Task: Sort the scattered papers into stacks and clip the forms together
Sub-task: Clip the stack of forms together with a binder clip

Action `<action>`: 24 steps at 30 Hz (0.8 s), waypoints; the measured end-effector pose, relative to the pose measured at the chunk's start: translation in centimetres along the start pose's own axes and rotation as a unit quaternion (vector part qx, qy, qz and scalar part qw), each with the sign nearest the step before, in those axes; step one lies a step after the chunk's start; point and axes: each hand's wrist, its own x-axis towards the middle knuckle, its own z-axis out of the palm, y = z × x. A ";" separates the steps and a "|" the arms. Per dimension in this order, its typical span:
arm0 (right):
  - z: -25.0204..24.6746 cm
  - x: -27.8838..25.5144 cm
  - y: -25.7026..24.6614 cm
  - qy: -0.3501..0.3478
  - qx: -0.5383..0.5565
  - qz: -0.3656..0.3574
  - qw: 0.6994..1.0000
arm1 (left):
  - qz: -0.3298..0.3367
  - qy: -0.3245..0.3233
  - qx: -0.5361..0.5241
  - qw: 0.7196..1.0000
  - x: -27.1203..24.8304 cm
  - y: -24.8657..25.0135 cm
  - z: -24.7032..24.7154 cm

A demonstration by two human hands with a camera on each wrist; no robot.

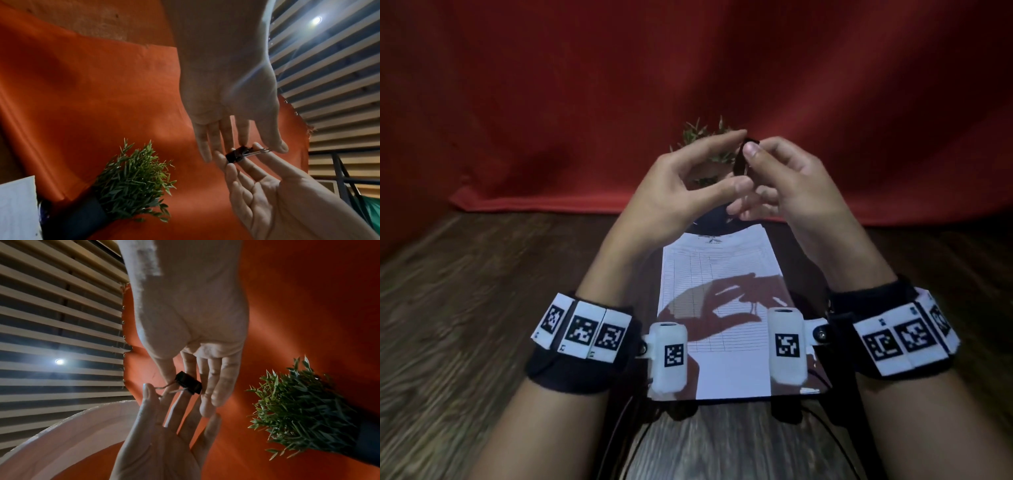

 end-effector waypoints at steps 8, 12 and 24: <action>-0.5 -0.2 -0.1 0.016 -0.029 -0.021 0.999 | 0.050 0.011 0.013 0.999 -0.7 0.3 0.4; -1.0 -0.4 -0.7 0.004 -0.029 -0.051 0.998 | 0.064 -0.019 -0.041 0.997 -0.7 0.6 0.3; -0.8 -1.0 -0.8 -0.088 -0.052 -0.047 0.994 | 0.025 0.192 0.028 0.981 0.1 -1.0 1.3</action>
